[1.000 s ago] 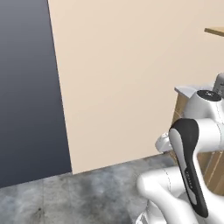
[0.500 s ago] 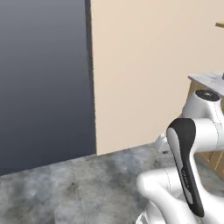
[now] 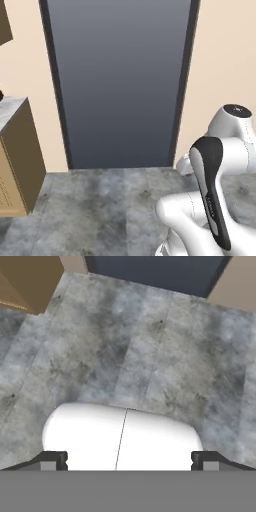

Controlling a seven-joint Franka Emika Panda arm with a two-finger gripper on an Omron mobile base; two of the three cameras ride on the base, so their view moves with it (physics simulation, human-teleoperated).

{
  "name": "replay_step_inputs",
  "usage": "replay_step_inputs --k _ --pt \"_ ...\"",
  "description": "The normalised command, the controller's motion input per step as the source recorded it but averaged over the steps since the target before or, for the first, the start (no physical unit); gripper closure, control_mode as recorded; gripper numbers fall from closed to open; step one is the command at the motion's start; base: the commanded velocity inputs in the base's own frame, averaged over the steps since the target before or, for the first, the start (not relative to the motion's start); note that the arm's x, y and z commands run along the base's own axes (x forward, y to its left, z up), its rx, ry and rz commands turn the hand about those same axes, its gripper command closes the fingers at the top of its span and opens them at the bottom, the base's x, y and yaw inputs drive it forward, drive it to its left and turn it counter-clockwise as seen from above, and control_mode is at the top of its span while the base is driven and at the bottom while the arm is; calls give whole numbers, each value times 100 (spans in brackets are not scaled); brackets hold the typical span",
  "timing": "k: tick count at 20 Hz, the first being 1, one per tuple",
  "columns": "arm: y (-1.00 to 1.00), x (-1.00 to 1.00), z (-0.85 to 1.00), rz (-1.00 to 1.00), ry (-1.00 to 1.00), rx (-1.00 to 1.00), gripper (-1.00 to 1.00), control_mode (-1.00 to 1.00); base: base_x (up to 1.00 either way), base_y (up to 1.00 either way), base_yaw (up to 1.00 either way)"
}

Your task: Pick the cup and bowl from the counter and place them on the counter next to the sink.

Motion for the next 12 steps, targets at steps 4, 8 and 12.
replay_step_inputs --k 4,8,12 --pt "0 0 0 0 0 0 -100 100 15 61 1" --pt "0 0 0 0 0 0 -100 100 32 79 -12" --pt "0 0 0 0 0 0 -100 100 30 80 -17"
